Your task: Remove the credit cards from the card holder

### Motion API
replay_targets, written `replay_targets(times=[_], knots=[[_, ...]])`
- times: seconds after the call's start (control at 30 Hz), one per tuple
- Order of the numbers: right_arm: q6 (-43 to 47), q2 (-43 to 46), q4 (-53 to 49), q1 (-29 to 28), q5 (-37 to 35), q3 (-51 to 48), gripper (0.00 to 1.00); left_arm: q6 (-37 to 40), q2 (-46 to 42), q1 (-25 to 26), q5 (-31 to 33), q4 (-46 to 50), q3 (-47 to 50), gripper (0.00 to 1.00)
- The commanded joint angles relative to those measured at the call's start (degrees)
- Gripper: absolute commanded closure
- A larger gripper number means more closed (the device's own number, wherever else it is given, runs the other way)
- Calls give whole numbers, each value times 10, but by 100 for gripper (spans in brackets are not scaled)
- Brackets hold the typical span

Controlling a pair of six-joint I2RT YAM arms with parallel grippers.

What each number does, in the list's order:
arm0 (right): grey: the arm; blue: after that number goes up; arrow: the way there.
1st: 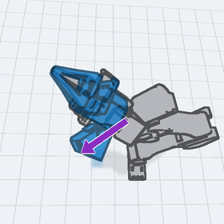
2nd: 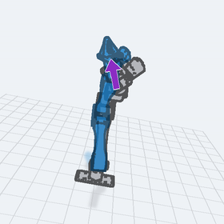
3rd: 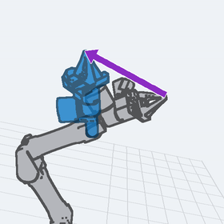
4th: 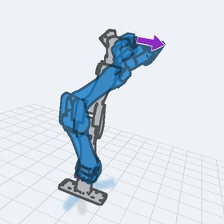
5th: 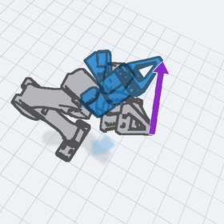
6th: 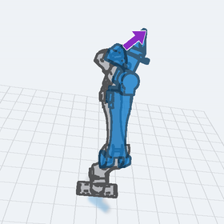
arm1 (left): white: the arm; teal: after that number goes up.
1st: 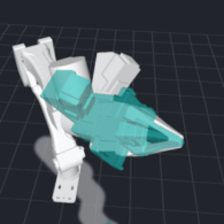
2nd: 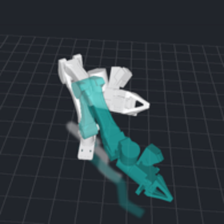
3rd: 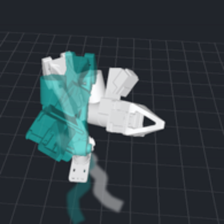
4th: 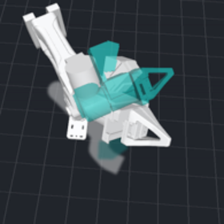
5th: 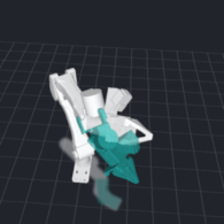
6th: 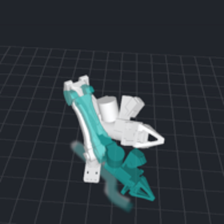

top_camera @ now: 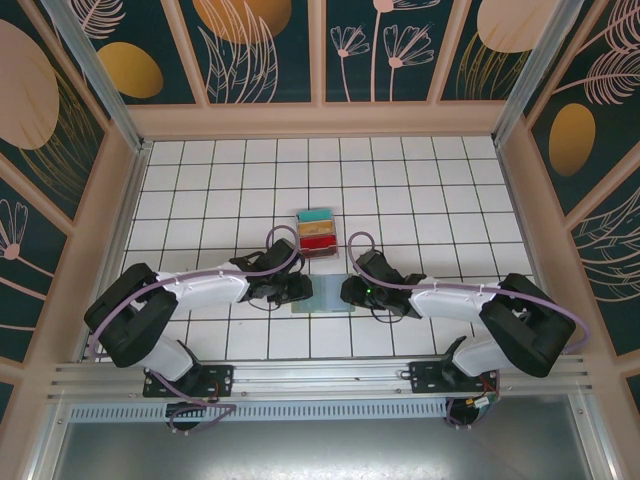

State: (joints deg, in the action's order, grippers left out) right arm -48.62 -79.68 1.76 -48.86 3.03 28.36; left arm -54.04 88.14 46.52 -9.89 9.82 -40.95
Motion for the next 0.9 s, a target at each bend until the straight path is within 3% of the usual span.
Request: replay_targets(times=[0.0,0.7,0.87], knots=[[-12,-25,13,-12,17,-1,66,13,11,3,-19,-13,-9,61],[-12,-31,11,-15,18,3,66,27,12,3,-75,-71,-18,54],[-10,-29,6,-14,16,5,66,23,8,3,-50,-46,-20,53]])
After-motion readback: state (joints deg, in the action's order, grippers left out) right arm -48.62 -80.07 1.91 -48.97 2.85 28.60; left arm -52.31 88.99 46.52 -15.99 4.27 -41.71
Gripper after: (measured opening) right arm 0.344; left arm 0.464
